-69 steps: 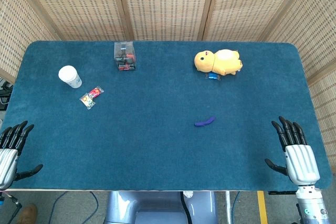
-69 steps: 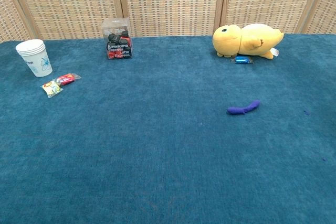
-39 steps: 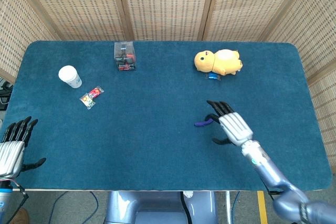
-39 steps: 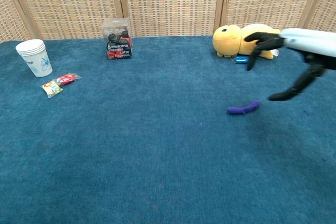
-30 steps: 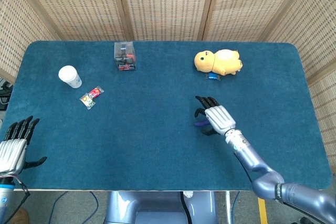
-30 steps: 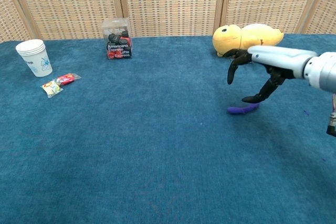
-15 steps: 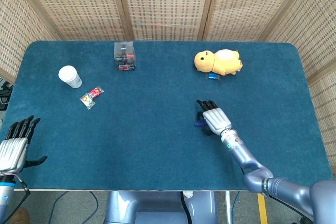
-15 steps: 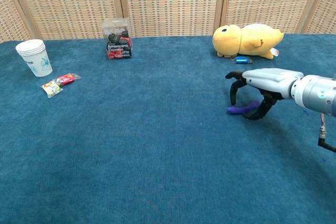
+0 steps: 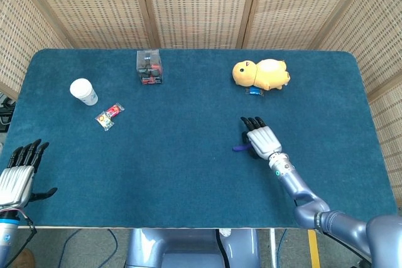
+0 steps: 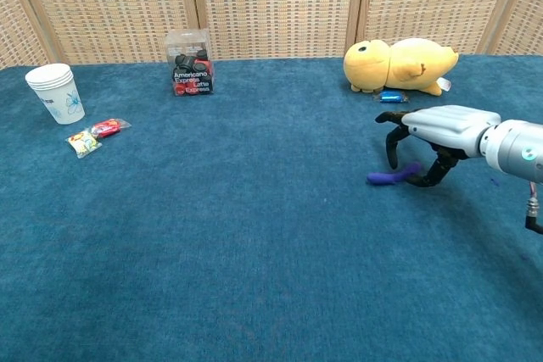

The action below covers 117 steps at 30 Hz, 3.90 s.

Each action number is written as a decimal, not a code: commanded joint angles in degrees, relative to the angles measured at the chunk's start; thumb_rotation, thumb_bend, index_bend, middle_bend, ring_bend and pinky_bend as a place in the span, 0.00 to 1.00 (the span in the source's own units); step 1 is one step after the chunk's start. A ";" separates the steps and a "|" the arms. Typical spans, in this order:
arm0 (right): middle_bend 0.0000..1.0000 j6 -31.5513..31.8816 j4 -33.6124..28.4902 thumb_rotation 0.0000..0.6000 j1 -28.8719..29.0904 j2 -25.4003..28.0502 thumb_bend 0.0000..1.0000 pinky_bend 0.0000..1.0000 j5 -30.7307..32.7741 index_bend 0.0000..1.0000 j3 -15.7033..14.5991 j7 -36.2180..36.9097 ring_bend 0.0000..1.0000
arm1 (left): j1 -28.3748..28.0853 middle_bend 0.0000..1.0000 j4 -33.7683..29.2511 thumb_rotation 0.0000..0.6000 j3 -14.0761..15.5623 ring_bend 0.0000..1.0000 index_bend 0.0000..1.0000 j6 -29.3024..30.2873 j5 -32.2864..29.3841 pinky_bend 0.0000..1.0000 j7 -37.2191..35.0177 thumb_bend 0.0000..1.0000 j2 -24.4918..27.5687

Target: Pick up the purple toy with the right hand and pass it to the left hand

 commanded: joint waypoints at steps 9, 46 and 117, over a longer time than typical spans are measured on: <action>0.08 -0.39 1.13 1.00 0.03 0.01 0.53 0.00 0.28 0.49 -0.48 0.63 0.00 | -0.07 0.00 -0.14 1.00 0.22 0.00 0.00 0.14 0.12 0.00 0.32 0.00 -0.12; 0.10 -1.21 0.64 1.00 0.08 -0.65 0.60 0.00 2.96 0.57 0.97 4.24 0.00 | -0.55 0.00 0.17 1.00 0.62 0.00 0.00 -0.38 -0.26 0.00 0.56 0.00 -0.52; 0.15 5.52 -25.13 1.00 21.22 -3.10 0.62 0.00 53.29 0.59 16.22 -7.08 0.00 | -36.70 0.00 13.24 1.00 -10.22 0.00 0.39 -22.60 4.76 0.00 1.06 0.31 -18.53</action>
